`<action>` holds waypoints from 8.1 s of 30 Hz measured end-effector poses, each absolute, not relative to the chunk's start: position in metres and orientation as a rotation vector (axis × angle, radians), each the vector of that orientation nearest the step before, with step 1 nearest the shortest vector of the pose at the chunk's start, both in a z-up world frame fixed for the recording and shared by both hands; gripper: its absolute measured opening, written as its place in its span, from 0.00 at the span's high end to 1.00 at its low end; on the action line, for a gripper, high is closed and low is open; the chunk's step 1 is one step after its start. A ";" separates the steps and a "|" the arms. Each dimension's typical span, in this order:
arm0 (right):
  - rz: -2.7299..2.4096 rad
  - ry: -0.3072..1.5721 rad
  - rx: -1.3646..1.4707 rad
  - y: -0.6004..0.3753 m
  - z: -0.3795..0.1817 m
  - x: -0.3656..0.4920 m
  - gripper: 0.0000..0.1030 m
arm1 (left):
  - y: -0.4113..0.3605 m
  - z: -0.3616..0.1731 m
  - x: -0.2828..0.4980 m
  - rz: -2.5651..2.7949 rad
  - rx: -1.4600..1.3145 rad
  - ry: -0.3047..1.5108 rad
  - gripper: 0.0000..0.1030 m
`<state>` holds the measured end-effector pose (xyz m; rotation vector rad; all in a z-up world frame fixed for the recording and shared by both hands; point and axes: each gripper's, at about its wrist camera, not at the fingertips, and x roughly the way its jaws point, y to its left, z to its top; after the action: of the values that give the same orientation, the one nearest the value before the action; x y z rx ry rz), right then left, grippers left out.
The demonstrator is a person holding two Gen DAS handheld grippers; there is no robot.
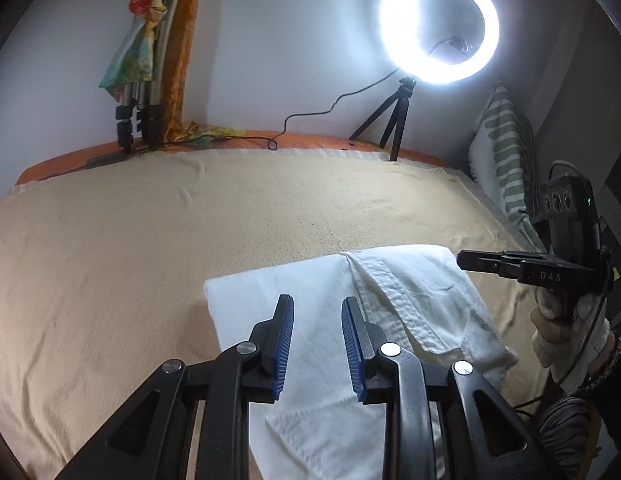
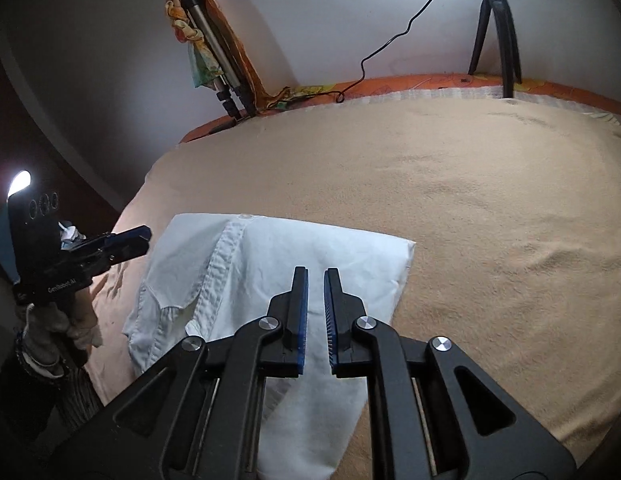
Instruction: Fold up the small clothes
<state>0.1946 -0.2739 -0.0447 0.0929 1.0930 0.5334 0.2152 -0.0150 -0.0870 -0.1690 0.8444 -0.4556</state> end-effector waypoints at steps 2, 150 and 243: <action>0.559 1.099 0.061 -0.263 -0.052 0.199 0.91 | -0.020 -0.095 0.224 -0.451 -0.139 0.863 0.76; -0.067 0.849 -0.016 -0.486 0.051 0.312 0.77 | -0.244 -0.047 0.375 -0.523 -0.196 0.805 0.52; -0.104 0.742 0.033 -0.341 0.068 0.108 0.13 | -0.158 0.029 0.119 -0.405 0.119 0.621 0.00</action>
<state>0.1082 -0.3406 0.0681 0.0326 0.7417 -0.1043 0.1194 -0.1581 0.0286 0.1192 0.6208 -0.4050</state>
